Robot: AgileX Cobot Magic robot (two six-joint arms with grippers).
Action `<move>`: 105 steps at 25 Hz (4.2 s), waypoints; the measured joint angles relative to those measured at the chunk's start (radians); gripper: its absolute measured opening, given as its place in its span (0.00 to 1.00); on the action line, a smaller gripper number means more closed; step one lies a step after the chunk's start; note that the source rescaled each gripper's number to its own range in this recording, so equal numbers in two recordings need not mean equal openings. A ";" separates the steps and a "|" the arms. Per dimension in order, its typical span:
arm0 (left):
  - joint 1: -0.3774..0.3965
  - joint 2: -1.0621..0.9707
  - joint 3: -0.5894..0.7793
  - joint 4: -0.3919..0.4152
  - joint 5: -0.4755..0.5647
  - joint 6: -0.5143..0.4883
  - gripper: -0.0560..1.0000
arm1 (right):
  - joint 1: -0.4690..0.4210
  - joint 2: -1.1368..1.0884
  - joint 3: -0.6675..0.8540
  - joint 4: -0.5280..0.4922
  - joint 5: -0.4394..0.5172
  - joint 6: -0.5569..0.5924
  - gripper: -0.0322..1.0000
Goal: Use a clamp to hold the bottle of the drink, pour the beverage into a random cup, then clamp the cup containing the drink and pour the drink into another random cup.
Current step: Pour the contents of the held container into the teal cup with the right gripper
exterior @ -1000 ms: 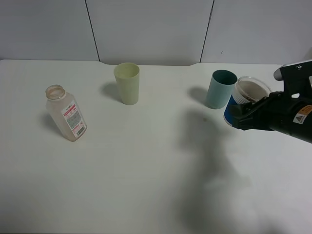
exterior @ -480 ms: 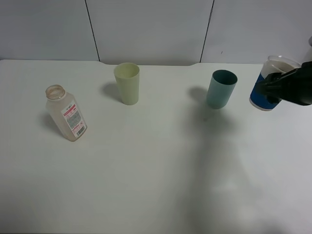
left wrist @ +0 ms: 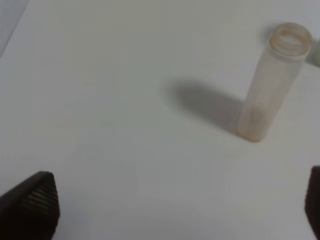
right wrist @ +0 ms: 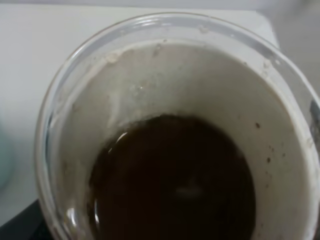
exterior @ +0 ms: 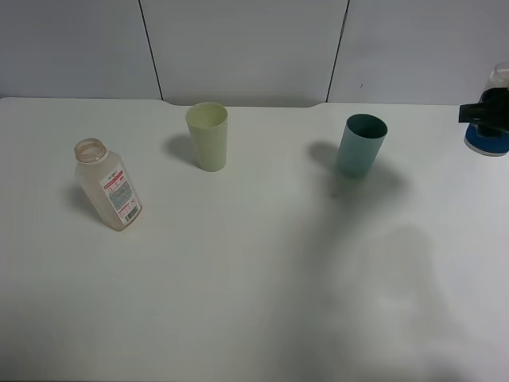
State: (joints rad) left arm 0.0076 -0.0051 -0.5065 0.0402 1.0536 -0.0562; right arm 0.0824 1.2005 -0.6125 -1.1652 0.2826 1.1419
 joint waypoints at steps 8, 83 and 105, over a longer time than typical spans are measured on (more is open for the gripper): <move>0.000 0.000 0.000 0.000 0.000 0.000 1.00 | 0.014 0.150 -0.061 -0.119 0.020 0.151 0.06; 0.000 0.000 0.000 0.000 0.000 0.001 1.00 | 0.379 0.525 -0.407 -0.261 0.577 -0.672 0.06; 0.000 0.000 0.000 0.000 0.000 0.002 1.00 | 0.379 0.525 -0.407 -0.261 0.604 -0.843 0.06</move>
State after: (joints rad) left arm 0.0076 -0.0051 -0.5065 0.0402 1.0536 -0.0540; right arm 0.4615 1.7252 -1.0191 -1.4266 0.8869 0.2991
